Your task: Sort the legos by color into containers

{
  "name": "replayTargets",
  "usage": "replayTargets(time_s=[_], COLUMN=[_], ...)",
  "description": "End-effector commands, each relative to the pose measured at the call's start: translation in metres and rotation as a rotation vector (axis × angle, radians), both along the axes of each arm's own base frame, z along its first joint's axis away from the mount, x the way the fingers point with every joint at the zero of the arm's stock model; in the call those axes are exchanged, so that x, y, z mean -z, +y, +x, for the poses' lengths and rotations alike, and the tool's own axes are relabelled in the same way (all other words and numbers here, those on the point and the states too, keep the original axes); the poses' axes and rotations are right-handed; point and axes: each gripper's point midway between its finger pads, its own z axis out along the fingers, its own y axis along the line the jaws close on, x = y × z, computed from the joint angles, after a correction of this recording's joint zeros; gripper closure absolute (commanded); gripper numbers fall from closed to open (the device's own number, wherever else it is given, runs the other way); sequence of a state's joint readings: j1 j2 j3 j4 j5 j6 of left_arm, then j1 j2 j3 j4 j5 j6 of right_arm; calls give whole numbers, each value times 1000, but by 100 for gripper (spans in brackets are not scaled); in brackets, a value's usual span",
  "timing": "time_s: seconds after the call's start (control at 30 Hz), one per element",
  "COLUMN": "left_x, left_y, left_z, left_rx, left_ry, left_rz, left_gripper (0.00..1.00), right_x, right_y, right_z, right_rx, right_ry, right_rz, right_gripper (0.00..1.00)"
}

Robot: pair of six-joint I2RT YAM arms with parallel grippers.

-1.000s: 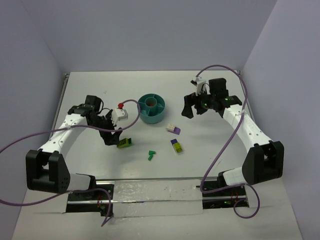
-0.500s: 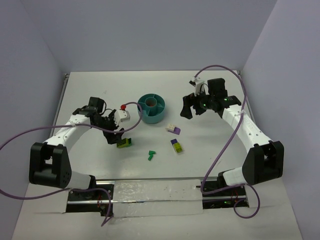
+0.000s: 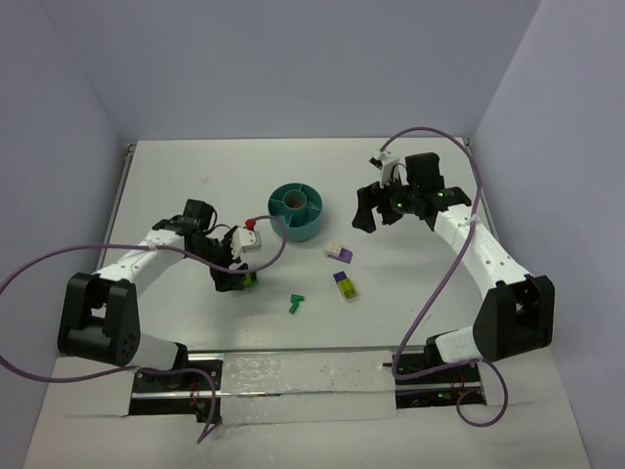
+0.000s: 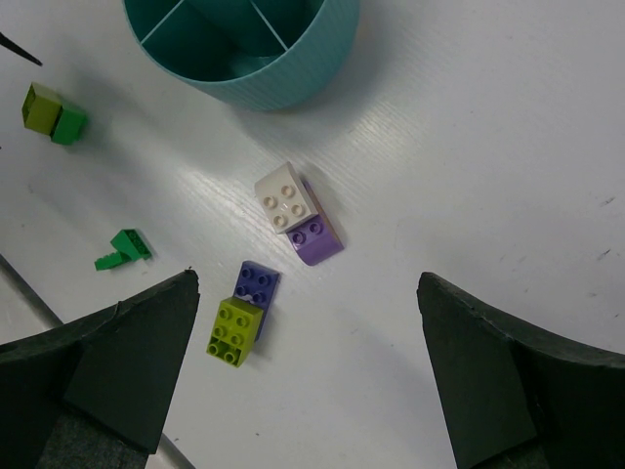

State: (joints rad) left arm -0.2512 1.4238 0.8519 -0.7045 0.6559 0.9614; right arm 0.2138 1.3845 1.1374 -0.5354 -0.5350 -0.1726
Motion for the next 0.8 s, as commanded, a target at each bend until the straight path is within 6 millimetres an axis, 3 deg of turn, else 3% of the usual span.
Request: replayTargets(time_s=[0.0, 0.3, 0.77], left_x=[0, 6, 18], left_y=[-13, -16, -10], left_z=[6, 14, 7], left_rx=[49, 40, 73], left_ry=[-48, -80, -63], left_rz=[-46, -33, 10], left_gripper=[12, 22, 45], right_x=[-11, -8, -11], right_y=[5, 7, 10], right_z=[7, 7, 6], right_rx=[-8, -12, -23], right_ry=[-37, -33, -38], right_rz=[8, 6, 14], right_gripper=[0, 0, 0])
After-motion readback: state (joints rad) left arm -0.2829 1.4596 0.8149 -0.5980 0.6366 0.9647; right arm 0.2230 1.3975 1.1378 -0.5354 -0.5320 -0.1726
